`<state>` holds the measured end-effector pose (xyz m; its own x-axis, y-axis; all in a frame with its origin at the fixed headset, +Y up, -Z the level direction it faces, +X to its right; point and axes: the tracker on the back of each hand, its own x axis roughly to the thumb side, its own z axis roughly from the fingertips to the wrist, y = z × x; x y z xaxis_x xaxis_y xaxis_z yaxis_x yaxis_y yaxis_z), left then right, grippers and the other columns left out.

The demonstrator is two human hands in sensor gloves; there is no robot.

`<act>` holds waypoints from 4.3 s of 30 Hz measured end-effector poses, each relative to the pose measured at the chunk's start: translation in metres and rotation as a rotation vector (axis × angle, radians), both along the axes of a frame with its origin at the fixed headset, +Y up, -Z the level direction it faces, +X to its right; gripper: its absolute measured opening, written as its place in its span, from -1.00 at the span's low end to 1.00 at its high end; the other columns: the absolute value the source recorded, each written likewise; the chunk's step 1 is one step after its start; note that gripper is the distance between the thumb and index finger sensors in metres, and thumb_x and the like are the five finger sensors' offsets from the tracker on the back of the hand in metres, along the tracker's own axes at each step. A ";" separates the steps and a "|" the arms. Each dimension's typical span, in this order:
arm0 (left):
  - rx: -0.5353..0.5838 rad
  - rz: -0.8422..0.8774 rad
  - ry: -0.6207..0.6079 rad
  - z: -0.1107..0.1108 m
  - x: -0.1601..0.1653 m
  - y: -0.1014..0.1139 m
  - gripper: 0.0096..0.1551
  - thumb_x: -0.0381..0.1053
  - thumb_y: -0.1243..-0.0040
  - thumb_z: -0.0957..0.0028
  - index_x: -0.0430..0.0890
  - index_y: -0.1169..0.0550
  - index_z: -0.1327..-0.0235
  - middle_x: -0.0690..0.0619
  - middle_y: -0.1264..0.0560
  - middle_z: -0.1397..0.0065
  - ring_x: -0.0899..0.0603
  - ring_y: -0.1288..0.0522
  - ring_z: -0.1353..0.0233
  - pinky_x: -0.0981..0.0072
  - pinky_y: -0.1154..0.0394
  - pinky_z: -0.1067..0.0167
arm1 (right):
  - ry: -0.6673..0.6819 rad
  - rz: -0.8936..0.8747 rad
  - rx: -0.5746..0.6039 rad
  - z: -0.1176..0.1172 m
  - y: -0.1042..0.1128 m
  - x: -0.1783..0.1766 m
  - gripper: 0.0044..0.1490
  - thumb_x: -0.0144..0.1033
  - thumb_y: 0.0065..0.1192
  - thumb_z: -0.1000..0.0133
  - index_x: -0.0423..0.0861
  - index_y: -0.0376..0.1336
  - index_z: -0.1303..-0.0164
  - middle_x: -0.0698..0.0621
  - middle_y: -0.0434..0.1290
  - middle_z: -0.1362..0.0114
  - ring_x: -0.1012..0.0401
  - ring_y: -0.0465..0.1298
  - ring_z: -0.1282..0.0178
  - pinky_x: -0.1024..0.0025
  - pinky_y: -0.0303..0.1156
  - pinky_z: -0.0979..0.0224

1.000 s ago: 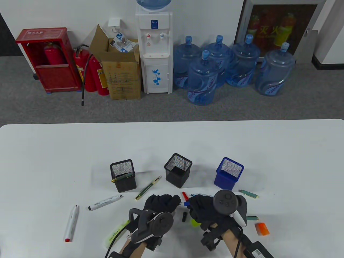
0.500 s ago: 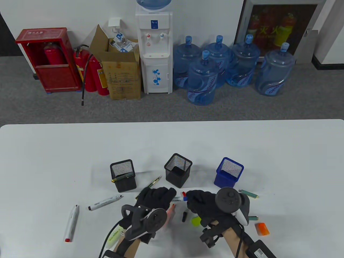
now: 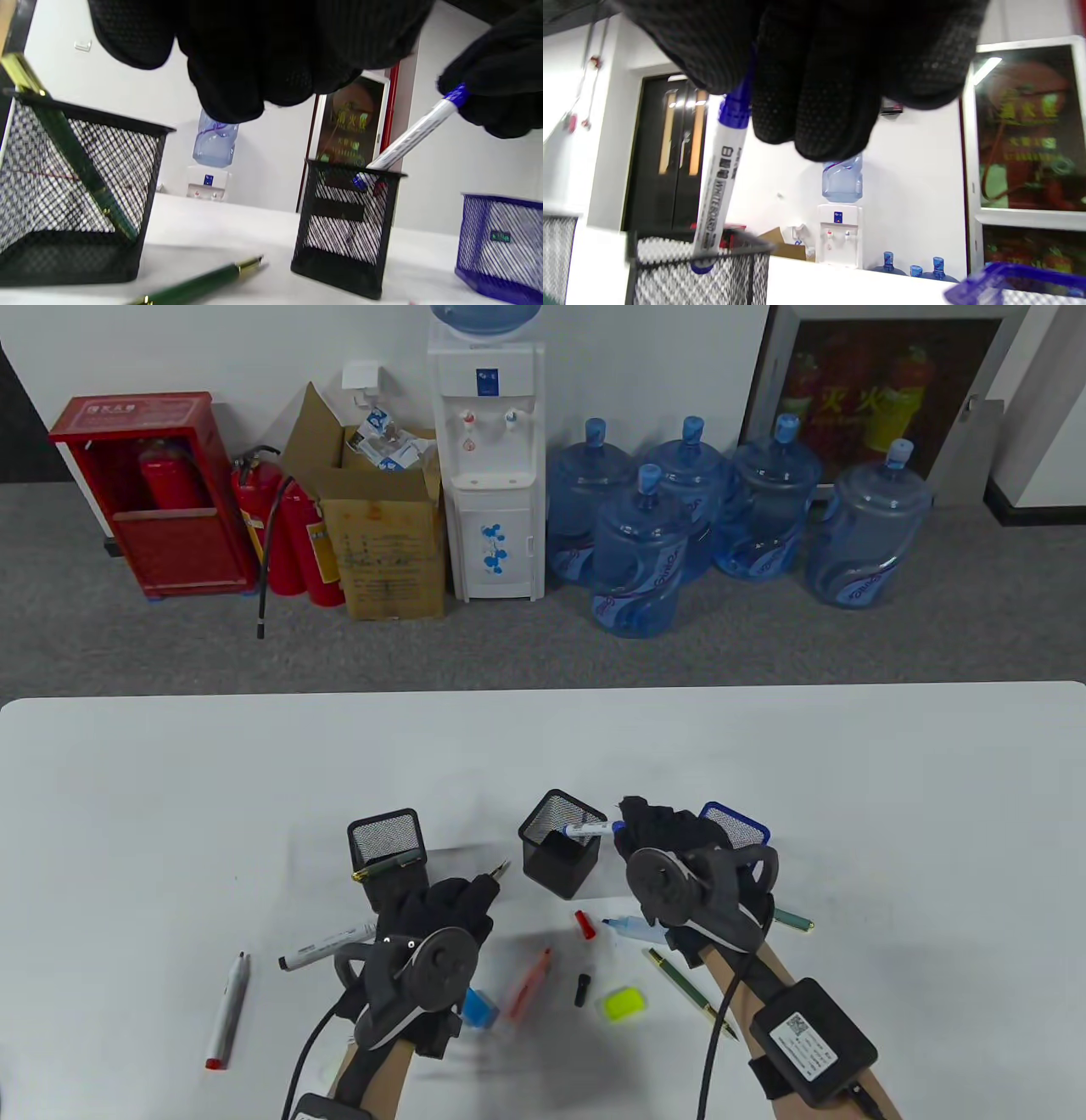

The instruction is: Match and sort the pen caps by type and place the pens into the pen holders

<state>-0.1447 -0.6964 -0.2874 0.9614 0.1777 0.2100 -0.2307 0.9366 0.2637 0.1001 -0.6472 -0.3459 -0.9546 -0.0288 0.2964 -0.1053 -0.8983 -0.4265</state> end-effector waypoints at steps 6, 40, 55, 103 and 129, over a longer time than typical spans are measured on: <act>-0.038 -0.061 -0.011 -0.001 0.012 -0.012 -0.43 0.11 -0.20 0.11 0.21 -0.59 -0.24 0.11 -0.63 -0.29 -0.12 -0.71 -0.18 -0.23 -0.47 -0.36 | 0.008 0.077 -0.046 -0.013 -0.023 -0.026 -0.35 -0.02 0.25 0.02 -0.10 0.40 -0.21 0.06 0.67 -0.07 0.22 0.74 0.06 0.18 0.68 -0.10; -0.297 -0.572 0.070 0.004 0.089 -0.037 -0.05 0.30 -0.30 0.29 0.06 -0.45 -0.49 0.13 -0.72 -0.30 -0.17 -0.54 -0.47 -0.27 -0.18 -0.54 | -0.039 0.056 -0.048 0.076 -0.078 0.100 -0.40 0.03 0.21 0.04 -0.01 0.45 -0.12 0.11 0.69 -0.02 0.23 0.74 0.09 0.18 0.67 -0.11; -0.399 -0.688 0.102 -0.002 0.111 -0.055 -0.09 0.16 -0.39 0.22 -0.05 -0.45 -0.49 0.14 -0.75 -0.20 -0.18 -0.60 -0.41 -0.29 -0.25 -0.50 | -0.040 0.067 -0.042 0.078 -0.077 0.107 -0.40 0.03 0.22 0.04 -0.01 0.45 -0.12 0.11 0.69 -0.02 0.22 0.74 0.09 0.17 0.67 -0.12; -0.139 -0.274 -0.115 0.017 0.055 -0.025 -0.27 0.02 0.09 0.06 0.19 -0.27 -0.51 0.08 -0.50 -0.44 -0.11 -0.67 -0.16 -0.26 -0.41 -0.37 | -0.499 0.449 -0.803 0.054 -0.087 0.174 0.06 0.14 0.48 0.24 -0.10 0.27 -0.45 0.11 0.67 -0.14 0.25 0.74 0.07 0.26 0.74 -0.05; -0.132 0.033 -0.218 0.020 0.059 -0.031 -0.22 0.03 0.11 0.08 0.15 -0.14 -0.53 0.17 -0.56 -0.39 -0.07 -0.71 -0.10 -0.17 -0.45 -0.36 | 0.153 -0.720 -0.274 0.049 -0.075 0.055 -0.30 0.05 0.34 0.12 0.05 0.39 -0.23 0.07 0.58 -0.23 0.29 0.73 0.09 0.41 0.75 0.08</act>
